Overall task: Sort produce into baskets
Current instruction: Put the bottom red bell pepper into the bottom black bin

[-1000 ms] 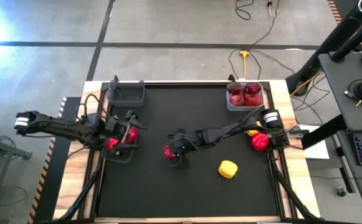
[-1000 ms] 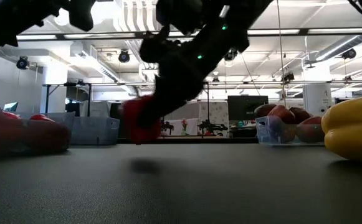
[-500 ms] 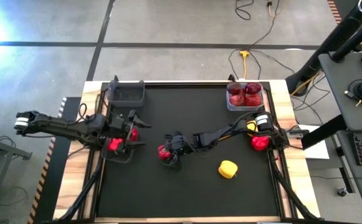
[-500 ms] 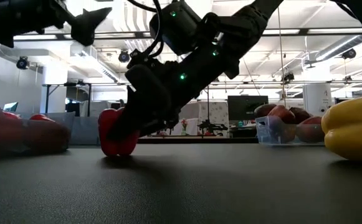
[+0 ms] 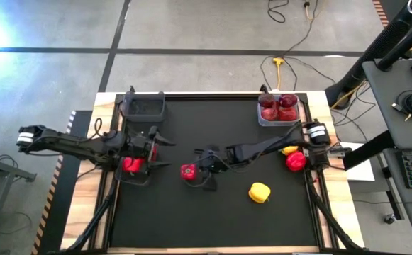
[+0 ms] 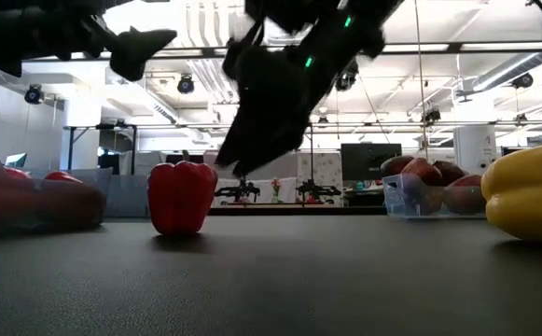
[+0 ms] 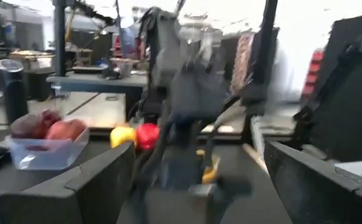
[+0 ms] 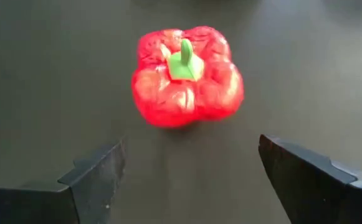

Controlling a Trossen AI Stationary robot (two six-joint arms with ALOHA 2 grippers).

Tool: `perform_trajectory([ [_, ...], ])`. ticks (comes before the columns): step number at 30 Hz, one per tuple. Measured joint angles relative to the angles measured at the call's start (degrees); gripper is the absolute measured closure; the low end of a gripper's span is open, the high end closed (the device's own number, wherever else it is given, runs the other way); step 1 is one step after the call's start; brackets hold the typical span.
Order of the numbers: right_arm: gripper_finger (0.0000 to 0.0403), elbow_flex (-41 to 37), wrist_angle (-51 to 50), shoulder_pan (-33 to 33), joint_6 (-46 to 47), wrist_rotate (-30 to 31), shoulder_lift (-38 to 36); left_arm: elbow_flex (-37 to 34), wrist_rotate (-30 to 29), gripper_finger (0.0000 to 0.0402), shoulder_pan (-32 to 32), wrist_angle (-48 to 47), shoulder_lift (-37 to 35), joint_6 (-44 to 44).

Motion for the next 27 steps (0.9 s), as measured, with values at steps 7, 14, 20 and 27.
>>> perform_trajectory([
  [7,0.0069,-0.96,-4.62,6.09,3.02,7.15,-6.89,0.01,-3.37,0.0063,0.0,-8.02,5.51,-2.52],
  [14,0.0078,-2.58,-4.64,11.79,2.16,17.77,-9.08,0.08,-4.36,0.0049,-1.79,-9.2,12.85,-4.81],
  [20,0.0078,-3.67,-5.77,12.26,2.47,18.02,-8.2,2.95,-6.53,0.0035,-4.55,-10.01,18.96,-3.67],
  [27,0.0078,-6.16,-5.85,11.66,1.61,18.1,-7.97,6.56,-9.72,0.0037,-5.96,-10.03,28.99,-2.16],
])
